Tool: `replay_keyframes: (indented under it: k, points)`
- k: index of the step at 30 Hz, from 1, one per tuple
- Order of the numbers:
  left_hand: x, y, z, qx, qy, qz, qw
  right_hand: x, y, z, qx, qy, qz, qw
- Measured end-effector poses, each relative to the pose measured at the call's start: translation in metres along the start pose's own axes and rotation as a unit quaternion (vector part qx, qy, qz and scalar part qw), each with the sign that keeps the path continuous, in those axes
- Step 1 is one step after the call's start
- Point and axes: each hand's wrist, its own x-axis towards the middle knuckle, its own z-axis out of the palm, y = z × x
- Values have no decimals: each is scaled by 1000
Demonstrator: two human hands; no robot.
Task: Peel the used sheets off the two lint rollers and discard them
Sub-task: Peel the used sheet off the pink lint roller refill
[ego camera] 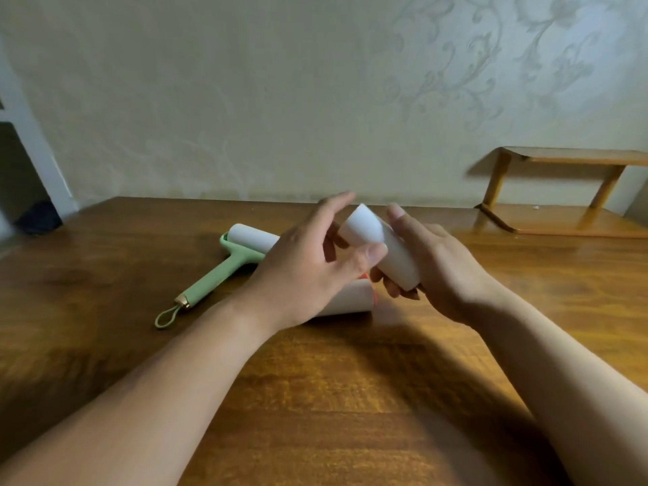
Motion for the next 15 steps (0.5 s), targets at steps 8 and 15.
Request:
replay_keyframes:
  k: [8, 15]
  points:
    - [2, 6, -13, -70, 39, 22, 997, 5, -5, -2, 158, -27, 14, 987]
    - [0, 4, -12, -48, 73, 30, 996, 11, -3, -4, 286, 11, 2, 958]
